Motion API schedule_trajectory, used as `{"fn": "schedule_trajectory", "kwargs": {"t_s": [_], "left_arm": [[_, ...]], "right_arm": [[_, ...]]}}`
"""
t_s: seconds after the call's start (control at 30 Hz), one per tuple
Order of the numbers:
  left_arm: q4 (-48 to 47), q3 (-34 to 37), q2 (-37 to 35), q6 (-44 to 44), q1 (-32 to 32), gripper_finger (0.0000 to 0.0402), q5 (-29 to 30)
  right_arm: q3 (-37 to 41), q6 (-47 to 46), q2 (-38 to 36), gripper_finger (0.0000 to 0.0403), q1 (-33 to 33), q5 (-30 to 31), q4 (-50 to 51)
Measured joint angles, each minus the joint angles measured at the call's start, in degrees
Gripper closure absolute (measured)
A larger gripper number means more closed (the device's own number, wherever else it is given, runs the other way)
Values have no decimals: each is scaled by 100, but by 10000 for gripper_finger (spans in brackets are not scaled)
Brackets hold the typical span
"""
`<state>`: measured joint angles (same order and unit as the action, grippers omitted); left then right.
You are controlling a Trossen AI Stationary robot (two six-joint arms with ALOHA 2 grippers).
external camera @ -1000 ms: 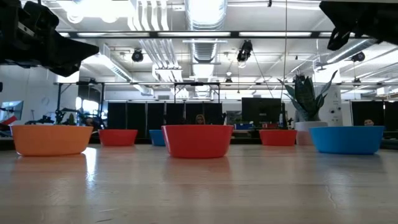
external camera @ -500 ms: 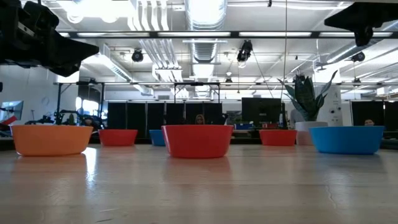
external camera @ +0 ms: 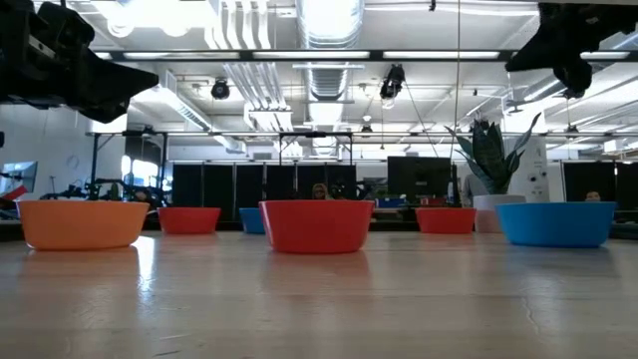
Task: Pick & Place Mini bowls
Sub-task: Put the middle blue bowl on the shelf
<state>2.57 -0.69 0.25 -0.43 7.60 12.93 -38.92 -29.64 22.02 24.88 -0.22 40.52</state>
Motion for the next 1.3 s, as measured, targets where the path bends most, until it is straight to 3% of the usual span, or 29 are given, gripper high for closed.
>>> {"fn": "schedule_trajectory", "kwargs": {"t_s": [0.4,0.7,1.13,1.3], "left_arm": [[0,0,-1,-2,-1,402,-1],[0,0,0,-2,0,402,0],[0,0,-2,0,0,402,0],[0,0,-2,-2,-2,402,-1]], "right_arm": [[-621,307,1412,394,0,-21,849],[-1157,329,2311,394,-1,-21,2130],[-1761,335,3115,393,-1,-137,2758],[-1700,220,3321,365,-2,-427,2820]]}}
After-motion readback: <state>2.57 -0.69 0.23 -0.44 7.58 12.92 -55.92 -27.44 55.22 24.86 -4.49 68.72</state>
